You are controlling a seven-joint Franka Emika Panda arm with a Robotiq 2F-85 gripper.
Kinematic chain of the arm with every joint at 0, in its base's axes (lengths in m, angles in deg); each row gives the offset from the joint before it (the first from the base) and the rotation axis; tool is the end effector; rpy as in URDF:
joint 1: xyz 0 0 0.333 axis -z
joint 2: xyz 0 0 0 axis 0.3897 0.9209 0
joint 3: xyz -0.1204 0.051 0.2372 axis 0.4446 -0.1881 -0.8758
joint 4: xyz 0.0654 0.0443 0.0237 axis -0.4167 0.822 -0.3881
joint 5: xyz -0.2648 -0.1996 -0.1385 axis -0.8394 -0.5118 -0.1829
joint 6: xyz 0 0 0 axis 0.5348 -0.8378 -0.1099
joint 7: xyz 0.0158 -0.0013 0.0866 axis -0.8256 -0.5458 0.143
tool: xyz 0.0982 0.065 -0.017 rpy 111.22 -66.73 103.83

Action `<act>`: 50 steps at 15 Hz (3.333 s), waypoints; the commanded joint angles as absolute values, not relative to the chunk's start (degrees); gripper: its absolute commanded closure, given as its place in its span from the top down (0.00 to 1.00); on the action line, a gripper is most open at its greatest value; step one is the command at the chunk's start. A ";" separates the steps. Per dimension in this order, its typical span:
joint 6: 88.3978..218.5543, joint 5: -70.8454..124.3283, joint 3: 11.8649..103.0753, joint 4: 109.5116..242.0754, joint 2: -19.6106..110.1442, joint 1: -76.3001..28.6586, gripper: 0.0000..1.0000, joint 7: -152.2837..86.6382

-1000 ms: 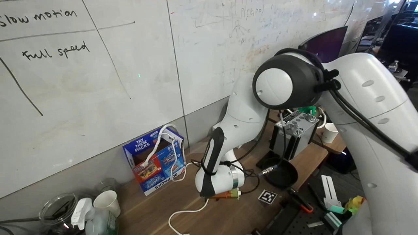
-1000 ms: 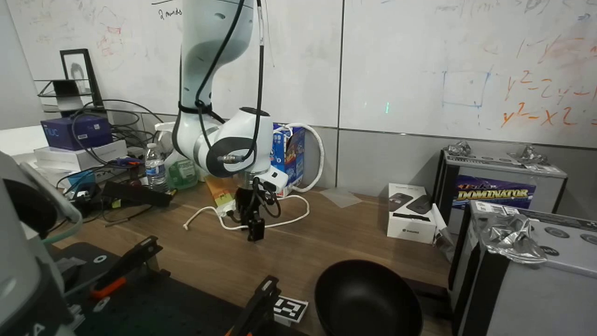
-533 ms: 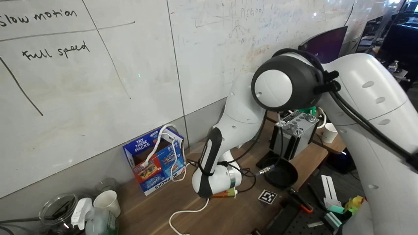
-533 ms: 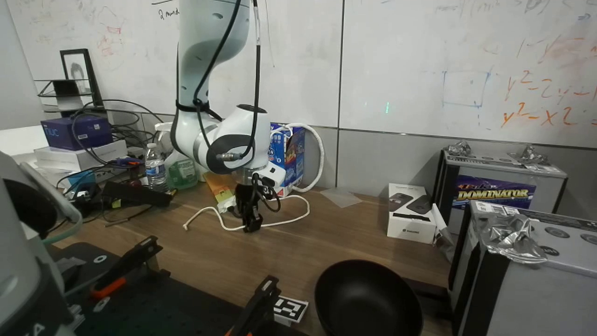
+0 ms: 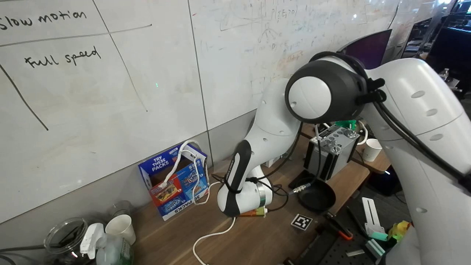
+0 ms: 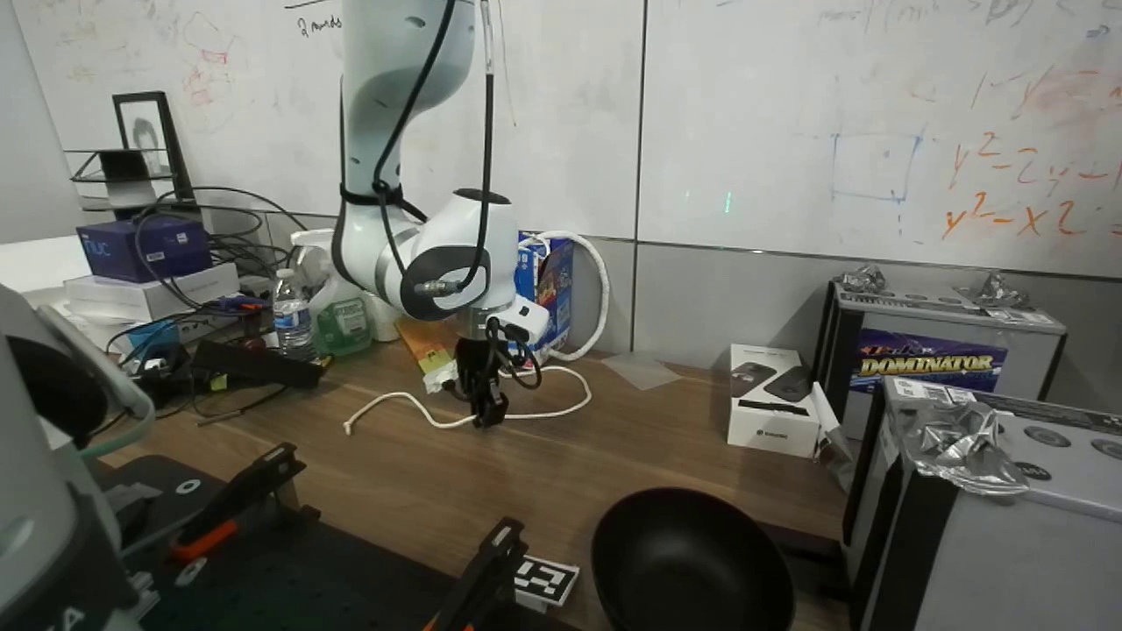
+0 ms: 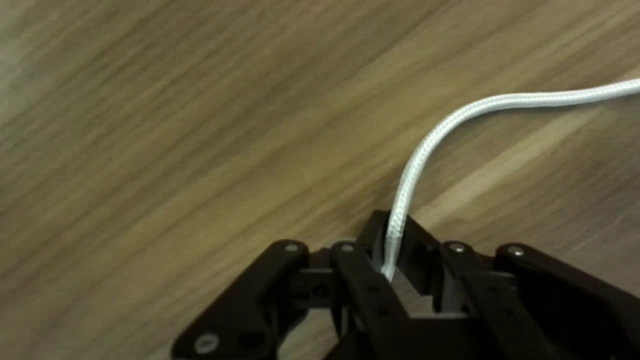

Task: Put the strings in the blue box

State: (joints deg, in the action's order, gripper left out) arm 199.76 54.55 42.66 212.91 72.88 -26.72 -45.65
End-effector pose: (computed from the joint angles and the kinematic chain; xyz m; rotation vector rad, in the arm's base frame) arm 0.4552 0.0962 0.0261 -2.8590 0.7984 -0.0935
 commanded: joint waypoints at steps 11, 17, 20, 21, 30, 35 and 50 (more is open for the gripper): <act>210.36 54.72 21.63 218.14 53.99 -5.53 0.08 -44.21; 215.40 54.07 1.88 217.16 51.91 8.93 0.05 -48.12; 218.07 54.46 -0.74 214.99 52.82 9.51 0.04 -48.53; 218.46 54.75 -0.15 213.28 53.64 8.47 0.04 -48.52; 221.78 54.70 10.75 194.88 64.53 -2.56 0.04 -47.14; 217.23 53.17 13.25 185.98 72.08 -5.30 0.04 -47.29; 193.40 54.14 28.24 167.90 87.98 -20.61 0.04 -47.47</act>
State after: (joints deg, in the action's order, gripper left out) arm 196.72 54.31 23.45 174.81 84.18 -15.49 -47.31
